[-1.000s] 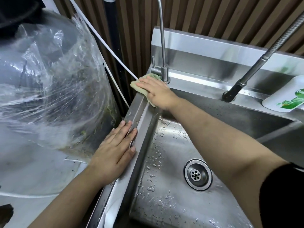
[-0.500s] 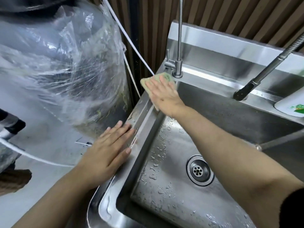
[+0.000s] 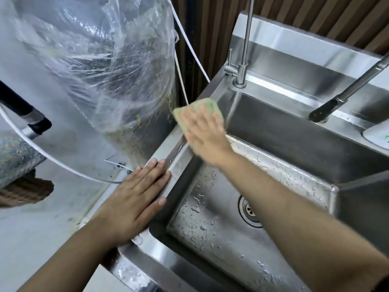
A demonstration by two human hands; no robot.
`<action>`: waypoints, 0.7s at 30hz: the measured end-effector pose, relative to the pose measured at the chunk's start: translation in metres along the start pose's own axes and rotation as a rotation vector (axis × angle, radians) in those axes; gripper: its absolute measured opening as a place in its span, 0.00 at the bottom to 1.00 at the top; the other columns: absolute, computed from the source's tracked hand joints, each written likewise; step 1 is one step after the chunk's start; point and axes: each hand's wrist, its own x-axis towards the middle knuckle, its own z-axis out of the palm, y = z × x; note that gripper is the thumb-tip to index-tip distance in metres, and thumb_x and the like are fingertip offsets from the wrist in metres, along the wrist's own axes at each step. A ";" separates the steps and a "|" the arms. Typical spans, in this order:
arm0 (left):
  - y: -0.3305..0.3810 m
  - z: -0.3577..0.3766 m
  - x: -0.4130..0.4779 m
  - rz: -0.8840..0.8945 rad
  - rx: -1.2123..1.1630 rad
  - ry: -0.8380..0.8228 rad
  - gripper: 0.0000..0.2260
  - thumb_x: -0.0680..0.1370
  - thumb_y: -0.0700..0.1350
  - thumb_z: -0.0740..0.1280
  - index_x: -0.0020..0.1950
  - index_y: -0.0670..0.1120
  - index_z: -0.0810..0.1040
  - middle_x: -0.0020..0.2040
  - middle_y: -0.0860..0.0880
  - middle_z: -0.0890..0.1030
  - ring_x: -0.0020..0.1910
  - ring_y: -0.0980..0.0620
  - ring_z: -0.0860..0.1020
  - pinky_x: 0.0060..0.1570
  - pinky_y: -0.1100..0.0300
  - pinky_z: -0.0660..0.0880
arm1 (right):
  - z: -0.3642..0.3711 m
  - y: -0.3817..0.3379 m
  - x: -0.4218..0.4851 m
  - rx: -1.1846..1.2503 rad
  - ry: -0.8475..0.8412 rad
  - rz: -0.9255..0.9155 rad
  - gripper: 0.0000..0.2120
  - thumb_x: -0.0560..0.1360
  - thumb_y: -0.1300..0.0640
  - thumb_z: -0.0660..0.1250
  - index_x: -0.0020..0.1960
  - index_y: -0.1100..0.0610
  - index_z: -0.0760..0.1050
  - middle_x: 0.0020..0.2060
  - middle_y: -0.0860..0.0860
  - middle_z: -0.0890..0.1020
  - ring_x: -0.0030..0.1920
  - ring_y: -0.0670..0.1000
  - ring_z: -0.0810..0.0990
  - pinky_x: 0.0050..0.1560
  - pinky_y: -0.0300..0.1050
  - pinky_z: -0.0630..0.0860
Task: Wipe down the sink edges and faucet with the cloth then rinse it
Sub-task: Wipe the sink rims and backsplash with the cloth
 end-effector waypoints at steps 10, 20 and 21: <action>0.001 0.002 0.001 -0.007 0.030 -0.005 0.25 0.81 0.58 0.44 0.75 0.48 0.58 0.77 0.48 0.55 0.76 0.52 0.48 0.72 0.53 0.47 | -0.027 0.043 0.028 0.092 -0.071 0.113 0.23 0.82 0.56 0.46 0.77 0.47 0.50 0.77 0.47 0.51 0.76 0.51 0.42 0.74 0.48 0.36; -0.001 -0.018 -0.032 -0.008 -0.085 0.008 0.25 0.81 0.57 0.45 0.75 0.46 0.60 0.76 0.49 0.58 0.76 0.52 0.51 0.72 0.53 0.48 | -0.002 -0.010 -0.029 0.070 -0.135 -0.229 0.23 0.81 0.45 0.42 0.75 0.41 0.47 0.76 0.41 0.49 0.76 0.47 0.40 0.73 0.49 0.33; -0.002 -0.019 -0.042 -0.021 -0.085 0.008 0.25 0.81 0.56 0.46 0.75 0.46 0.59 0.76 0.49 0.58 0.76 0.51 0.52 0.72 0.52 0.49 | -0.004 0.000 -0.017 0.045 -0.127 -0.165 0.23 0.81 0.45 0.41 0.76 0.42 0.46 0.77 0.42 0.48 0.76 0.48 0.39 0.73 0.49 0.33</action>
